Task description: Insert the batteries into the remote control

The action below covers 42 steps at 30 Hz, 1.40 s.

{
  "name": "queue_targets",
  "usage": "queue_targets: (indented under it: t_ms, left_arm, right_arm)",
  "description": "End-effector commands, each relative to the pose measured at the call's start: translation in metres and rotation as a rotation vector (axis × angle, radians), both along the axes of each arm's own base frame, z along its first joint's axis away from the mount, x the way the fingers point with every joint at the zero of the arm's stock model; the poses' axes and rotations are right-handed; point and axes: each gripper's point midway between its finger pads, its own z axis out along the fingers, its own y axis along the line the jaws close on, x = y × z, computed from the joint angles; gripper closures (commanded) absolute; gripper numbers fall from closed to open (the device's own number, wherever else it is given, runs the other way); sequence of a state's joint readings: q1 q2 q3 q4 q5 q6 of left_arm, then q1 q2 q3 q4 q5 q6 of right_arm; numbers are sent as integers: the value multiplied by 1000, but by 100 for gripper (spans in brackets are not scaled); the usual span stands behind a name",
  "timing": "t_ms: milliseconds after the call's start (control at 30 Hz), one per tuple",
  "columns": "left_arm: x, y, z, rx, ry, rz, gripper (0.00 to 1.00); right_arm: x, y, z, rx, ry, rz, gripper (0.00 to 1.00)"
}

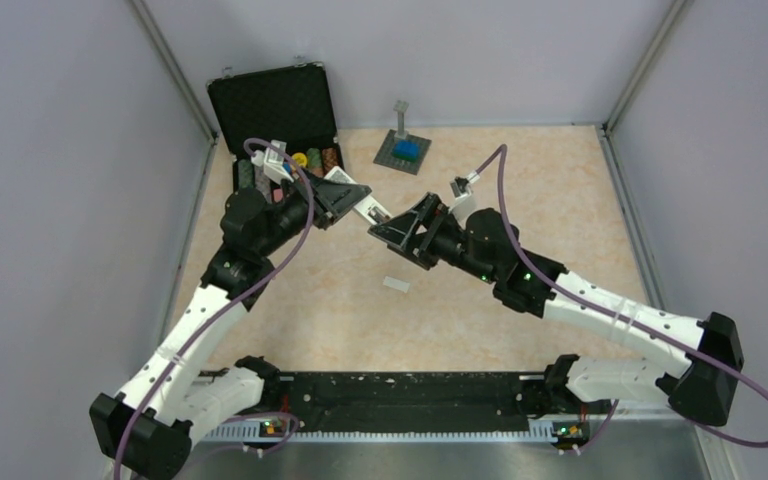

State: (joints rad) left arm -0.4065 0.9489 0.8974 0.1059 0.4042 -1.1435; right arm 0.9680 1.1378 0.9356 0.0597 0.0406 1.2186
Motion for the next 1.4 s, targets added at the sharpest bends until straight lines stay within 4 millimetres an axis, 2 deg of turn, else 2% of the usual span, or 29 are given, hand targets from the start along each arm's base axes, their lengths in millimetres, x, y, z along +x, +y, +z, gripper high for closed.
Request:
queue_targets:
  t_ms: [0, 167, 400, 700, 833, 1167, 1367]
  left_arm:
    - [-12, 2, 25, -16, -147, -27, 100]
    - [-21, -1, 29, -27, -210, -68, 100]
    - [-33, -4, 34, -39, -278, -123, 100]
    - [-42, -7, 28, -19, -334, -167, 100]
    - [-43, -6, 30, -22, -347, -163, 100]
    - [-40, -4, 34, -35, -340, -135, 100]
    - [-37, -1, 40, -48, -341, -106, 100]
  right_arm:
    - [-2, -9, 43, 63, -116, 8, 14]
    - [0, -13, 58, 86, -150, -10, 10]
    - [6, -11, 65, 115, -155, -24, 10]
    - [6, -8, 69, 152, -148, -22, 11]
    - [7, -6, 64, 143, -135, -20, 16]
    - [9, 2, 44, 78, -113, 2, 41]
    - [7, 3, 38, 76, -111, 16, 46]
